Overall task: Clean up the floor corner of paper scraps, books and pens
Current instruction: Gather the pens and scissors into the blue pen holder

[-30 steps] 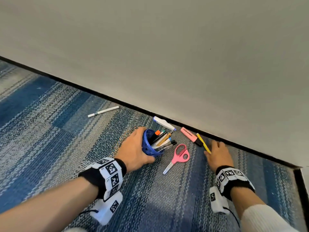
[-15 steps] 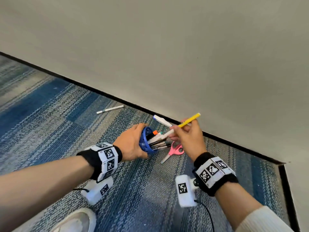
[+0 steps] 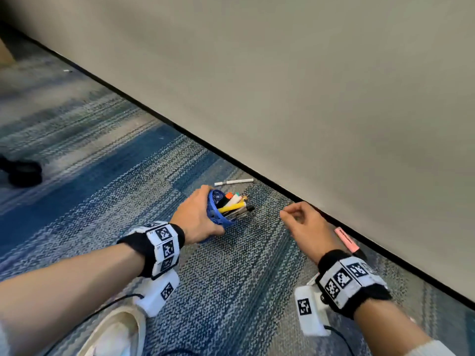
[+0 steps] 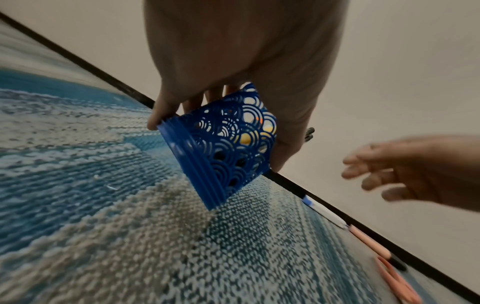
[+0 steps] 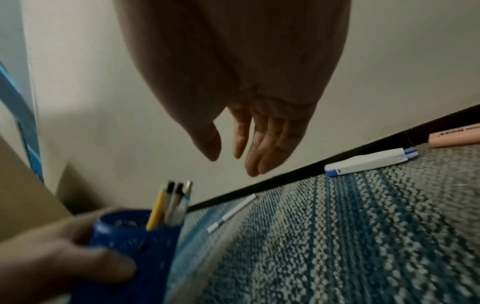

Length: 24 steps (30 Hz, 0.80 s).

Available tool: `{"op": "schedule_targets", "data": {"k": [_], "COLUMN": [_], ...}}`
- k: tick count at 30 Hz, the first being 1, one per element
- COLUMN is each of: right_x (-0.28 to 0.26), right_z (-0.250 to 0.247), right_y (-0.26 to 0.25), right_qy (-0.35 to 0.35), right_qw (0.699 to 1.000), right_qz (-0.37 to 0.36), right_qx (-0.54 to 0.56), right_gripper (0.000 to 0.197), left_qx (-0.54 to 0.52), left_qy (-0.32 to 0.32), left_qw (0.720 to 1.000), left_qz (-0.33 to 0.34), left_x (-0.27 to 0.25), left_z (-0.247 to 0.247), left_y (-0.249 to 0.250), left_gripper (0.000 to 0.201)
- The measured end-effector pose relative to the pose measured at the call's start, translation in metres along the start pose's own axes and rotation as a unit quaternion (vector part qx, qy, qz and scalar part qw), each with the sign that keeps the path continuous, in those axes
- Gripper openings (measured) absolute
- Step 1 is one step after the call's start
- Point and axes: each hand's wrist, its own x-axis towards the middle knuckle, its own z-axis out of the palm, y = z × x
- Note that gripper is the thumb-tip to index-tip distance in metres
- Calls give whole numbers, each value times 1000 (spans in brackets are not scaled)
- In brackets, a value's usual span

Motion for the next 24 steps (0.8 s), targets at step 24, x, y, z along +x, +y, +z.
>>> {"op": "schedule_targets", "data": {"k": [24], "right_x": [148], "right_z": [128], "right_y": [-26], "right_qy": [-161], "right_qw": [863], "right_qz": [-183], "right_qx": [-442], "right_gripper": [50], "left_qx": [-53], "left_qy": [158], "left_qw": [986], "left_qz": [-10], "left_x": [100], "left_z": [-6], "left_y": [-70], "left_gripper": [85]}}
